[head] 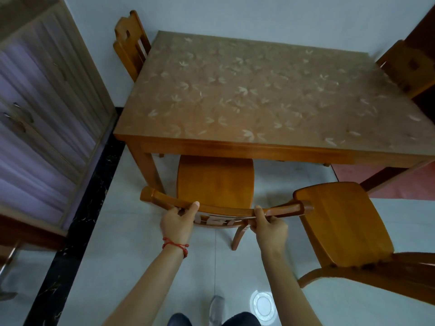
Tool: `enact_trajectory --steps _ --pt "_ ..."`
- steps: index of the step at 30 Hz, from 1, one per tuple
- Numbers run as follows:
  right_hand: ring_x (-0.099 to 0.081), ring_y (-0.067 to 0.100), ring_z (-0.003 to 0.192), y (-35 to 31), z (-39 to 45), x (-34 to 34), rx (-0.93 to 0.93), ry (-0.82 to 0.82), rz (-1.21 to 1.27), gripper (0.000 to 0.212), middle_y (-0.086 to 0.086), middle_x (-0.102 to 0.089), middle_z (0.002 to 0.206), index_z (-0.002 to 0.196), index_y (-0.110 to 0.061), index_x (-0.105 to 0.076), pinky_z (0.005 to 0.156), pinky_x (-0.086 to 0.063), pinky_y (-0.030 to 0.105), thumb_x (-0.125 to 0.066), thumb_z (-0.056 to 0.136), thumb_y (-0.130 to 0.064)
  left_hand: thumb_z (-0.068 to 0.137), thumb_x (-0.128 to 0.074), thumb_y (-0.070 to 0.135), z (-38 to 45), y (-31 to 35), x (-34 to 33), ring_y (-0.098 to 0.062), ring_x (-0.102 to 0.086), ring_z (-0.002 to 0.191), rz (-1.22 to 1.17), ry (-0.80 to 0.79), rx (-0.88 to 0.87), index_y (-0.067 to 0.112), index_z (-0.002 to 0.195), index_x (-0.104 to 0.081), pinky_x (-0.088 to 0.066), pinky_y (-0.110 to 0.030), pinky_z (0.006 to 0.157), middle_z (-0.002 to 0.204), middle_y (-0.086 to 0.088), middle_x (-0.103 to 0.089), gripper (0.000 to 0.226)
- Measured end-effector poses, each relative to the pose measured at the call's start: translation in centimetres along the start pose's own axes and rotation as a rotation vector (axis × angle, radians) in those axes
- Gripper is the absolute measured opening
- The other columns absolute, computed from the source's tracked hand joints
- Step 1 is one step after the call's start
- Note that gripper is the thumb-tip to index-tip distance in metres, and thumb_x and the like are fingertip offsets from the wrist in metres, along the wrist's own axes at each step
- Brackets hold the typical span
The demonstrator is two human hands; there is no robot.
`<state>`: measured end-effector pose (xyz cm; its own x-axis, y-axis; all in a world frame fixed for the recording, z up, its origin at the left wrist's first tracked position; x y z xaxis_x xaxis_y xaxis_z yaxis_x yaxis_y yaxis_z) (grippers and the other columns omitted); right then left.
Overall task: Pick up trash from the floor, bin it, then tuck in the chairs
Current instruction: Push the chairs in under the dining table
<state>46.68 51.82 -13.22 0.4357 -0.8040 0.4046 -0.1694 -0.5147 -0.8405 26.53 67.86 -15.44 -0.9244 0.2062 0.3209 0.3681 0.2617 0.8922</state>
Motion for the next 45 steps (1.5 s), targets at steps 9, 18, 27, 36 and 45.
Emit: enact_trajectory --steps 9,18,27,36,45 --pt "-0.067 0.025 0.065 -3.5 6.8 -2.4 0.013 -0.017 0.008 0.039 0.015 -0.069 0.068 0.067 0.002 -0.064 0.06 -0.051 0.031 -0.061 0.086 -0.032 0.074 -0.071 0.032 5.4 3.0 -3.2 -0.028 -0.069 0.075 -0.099 0.047 0.087 0.011 0.06 -0.062 -0.055 -0.048 0.079 0.072 -0.012 -0.07 0.028" --pt "-0.064 0.024 0.057 -7.7 11.8 -5.5 0.025 0.011 -0.023 0.042 0.02 -0.069 0.068 0.069 0.008 -0.065 0.059 -0.05 0.03 -0.06 0.085 -0.031 0.076 -0.071 0.028 11.6 5.9 -5.6 -0.028 -0.068 0.076 -0.159 0.028 0.101 0.011 0.055 -0.056 -0.054 -0.049 0.08 0.071 -0.011 -0.069 0.03" --pt "-0.068 0.028 0.065 -10.8 15.2 -8.0 0.036 0.017 -0.023 0.041 0.018 -0.069 0.066 0.068 0.007 -0.065 0.067 -0.056 0.036 -0.06 0.084 -0.031 0.074 -0.07 0.032 16.2 7.8 -7.0 -0.029 -0.068 0.076 -0.165 0.013 0.094 0.01 0.057 -0.061 -0.054 -0.049 0.081 0.071 -0.009 -0.069 0.03" --pt "-0.068 0.023 0.063 -11.0 15.9 -7.7 0.059 0.015 -0.034 0.038 0.004 -0.064 0.056 0.054 -0.009 -0.06 0.073 -0.057 0.042 -0.06 0.086 -0.03 0.074 -0.07 0.035 16.4 7.6 -7.7 -0.026 -0.068 0.078 -0.148 0.043 0.087 0.003 0.068 -0.063 -0.055 -0.047 0.079 0.076 -0.01 -0.07 0.033" --pt "-0.068 0.035 0.071 -11.0 16.5 -6.8 0.029 0.049 -0.019 0.037 0.019 -0.069 0.07 0.056 -0.007 -0.059 0.075 -0.057 0.05 -0.061 0.085 -0.03 0.072 -0.071 0.037 15.7 7.7 -8.7 -0.027 -0.067 0.081 -0.175 0.022 0.089 0.006 0.07 -0.064 -0.055 -0.05 0.079 0.078 -0.009 -0.069 0.032"
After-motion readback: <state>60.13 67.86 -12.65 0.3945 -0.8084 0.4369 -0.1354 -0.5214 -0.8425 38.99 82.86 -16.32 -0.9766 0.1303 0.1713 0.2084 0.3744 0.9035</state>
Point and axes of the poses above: each hand's wrist, its own z-axis towards the middle knuckle, its own x-axis out of the back of the hand, y = z × x, the point moved 8 cm from there along z, towards the middle knuckle
